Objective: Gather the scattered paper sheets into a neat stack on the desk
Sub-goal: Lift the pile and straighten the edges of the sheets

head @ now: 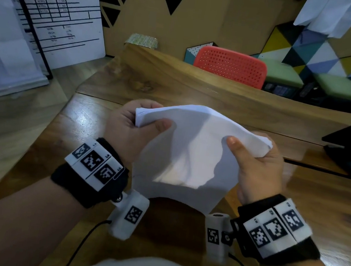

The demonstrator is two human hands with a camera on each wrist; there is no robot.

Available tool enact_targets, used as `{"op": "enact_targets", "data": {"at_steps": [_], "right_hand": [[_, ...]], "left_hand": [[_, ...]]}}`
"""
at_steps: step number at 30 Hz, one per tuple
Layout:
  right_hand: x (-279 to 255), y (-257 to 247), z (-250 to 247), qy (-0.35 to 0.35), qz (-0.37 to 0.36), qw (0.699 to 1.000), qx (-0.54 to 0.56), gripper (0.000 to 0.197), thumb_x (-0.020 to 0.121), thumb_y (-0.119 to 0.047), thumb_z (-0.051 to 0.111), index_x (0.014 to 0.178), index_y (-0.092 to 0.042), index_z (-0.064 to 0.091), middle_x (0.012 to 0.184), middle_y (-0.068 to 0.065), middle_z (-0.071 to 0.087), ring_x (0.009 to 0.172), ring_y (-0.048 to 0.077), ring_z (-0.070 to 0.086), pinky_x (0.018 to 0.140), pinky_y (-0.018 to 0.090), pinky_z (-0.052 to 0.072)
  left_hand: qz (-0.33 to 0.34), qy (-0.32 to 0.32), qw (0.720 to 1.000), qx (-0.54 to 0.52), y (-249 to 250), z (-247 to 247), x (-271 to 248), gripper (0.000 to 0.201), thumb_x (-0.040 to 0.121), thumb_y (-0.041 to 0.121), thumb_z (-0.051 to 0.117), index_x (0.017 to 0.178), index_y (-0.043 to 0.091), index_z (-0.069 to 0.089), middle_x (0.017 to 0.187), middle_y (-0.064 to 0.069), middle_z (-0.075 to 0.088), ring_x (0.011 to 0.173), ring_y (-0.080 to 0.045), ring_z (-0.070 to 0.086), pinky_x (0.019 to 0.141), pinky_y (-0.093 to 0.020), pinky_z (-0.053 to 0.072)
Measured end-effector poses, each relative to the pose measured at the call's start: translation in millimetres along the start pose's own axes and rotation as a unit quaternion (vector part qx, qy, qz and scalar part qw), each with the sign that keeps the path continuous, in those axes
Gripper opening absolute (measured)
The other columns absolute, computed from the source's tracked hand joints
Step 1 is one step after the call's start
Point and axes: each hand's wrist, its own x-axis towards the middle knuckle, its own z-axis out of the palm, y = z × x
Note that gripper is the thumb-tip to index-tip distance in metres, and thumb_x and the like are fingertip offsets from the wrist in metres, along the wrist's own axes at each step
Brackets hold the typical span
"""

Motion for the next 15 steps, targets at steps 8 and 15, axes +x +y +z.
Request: {"op": "enact_targets", "data": {"at_steps": [8, 15], "right_hand": [[-6, 0, 2, -0.009, -0.003, 1.000, 0.021, 0.036, 0.074, -0.001, 0.071, 0.059, -0.034, 0.064, 0.060, -0.012, 0.067, 0.058, 0.005, 0.062, 0.056, 0.023, 0.052], [1, -9, 1, 0.016, 0.021, 0.999, -0.039, 0.034, 0.071, -0.002, 0.075, 0.081, -0.028, 0.054, 0.078, -0.008, 0.063, 0.065, 0.002, 0.060, 0.063, 0.028, 0.052]], "left_hand": [[-0.013, -0.014, 0.999, -0.026, -6, -6, 4, 0.017, 0.063, 0.016, 0.077, 0.078, 0.014, 0.068, 0.062, 0.011, 0.072, 0.058, -0.004, 0.065, 0.053, -0.020, 0.053], [-0.138, 0.005, 0.990, -0.007, -31, -4, 3, 0.014, 0.068, 0.011, 0.076, 0.068, 0.022, 0.066, 0.055, 0.016, 0.070, 0.051, 0.002, 0.064, 0.046, -0.015, 0.051]]}}
